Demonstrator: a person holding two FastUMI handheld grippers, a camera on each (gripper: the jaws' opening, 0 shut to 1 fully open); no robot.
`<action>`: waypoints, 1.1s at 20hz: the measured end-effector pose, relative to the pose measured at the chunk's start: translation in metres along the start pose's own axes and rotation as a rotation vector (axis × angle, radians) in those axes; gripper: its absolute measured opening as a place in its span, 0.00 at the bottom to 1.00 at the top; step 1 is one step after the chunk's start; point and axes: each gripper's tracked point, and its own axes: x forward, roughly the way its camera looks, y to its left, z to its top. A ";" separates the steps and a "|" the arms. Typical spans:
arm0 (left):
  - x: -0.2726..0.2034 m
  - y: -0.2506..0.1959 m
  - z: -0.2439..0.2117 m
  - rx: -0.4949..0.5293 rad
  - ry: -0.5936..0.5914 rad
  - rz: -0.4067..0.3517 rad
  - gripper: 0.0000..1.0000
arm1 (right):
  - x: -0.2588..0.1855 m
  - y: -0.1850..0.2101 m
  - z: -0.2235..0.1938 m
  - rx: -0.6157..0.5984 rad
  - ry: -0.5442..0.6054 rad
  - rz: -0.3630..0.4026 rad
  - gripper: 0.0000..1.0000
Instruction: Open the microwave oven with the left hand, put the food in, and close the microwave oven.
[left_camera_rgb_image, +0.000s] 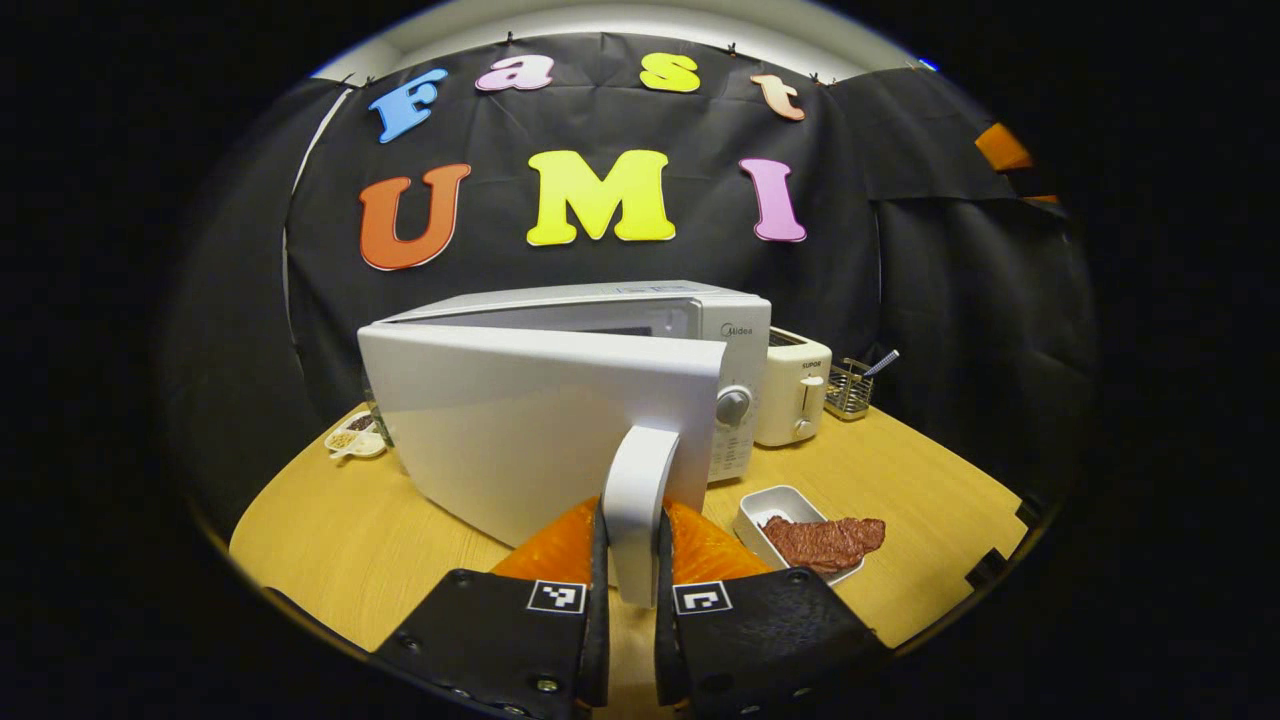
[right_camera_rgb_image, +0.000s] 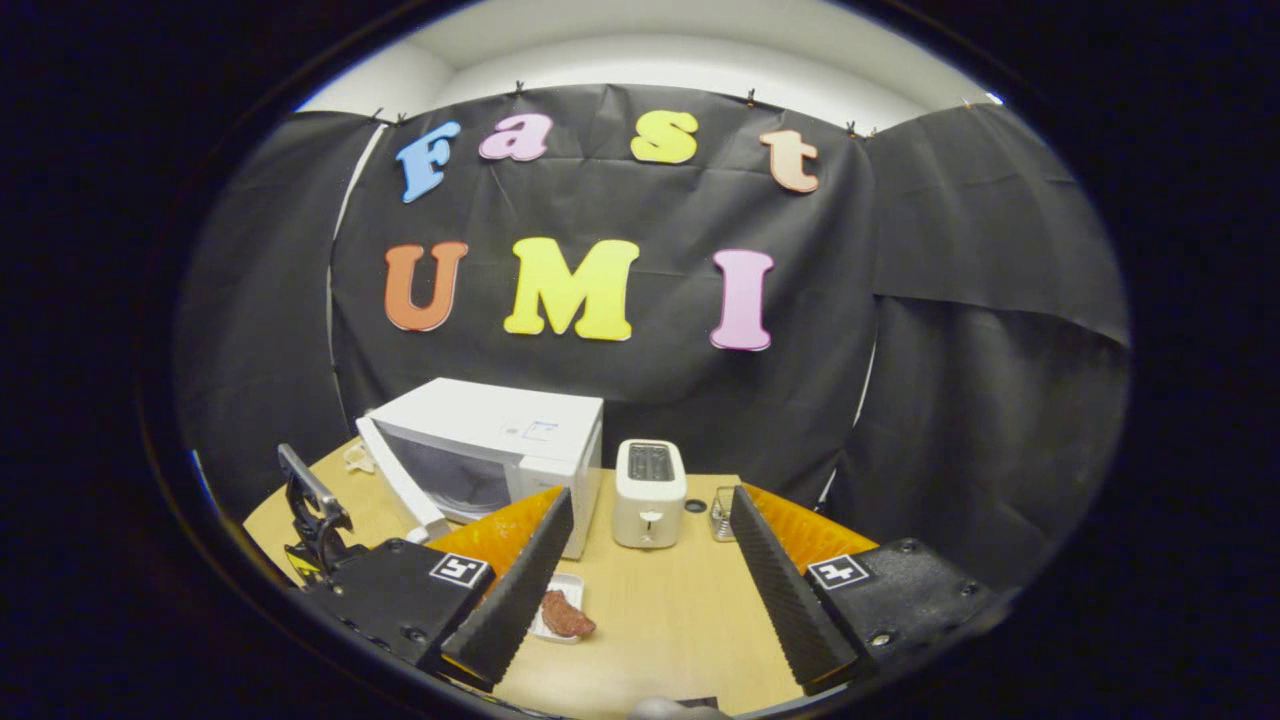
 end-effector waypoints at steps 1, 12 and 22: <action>-0.007 0.005 -0.002 -0.002 0.003 0.004 0.18 | -0.001 0.007 -0.002 0.001 0.002 0.014 1.00; -0.080 0.096 -0.033 0.000 0.049 0.163 0.51 | -0.021 0.066 -0.004 -0.001 -0.004 0.096 1.00; -0.127 0.167 -0.050 -0.031 0.067 0.246 0.73 | -0.030 0.116 -0.015 -0.013 0.015 0.173 1.00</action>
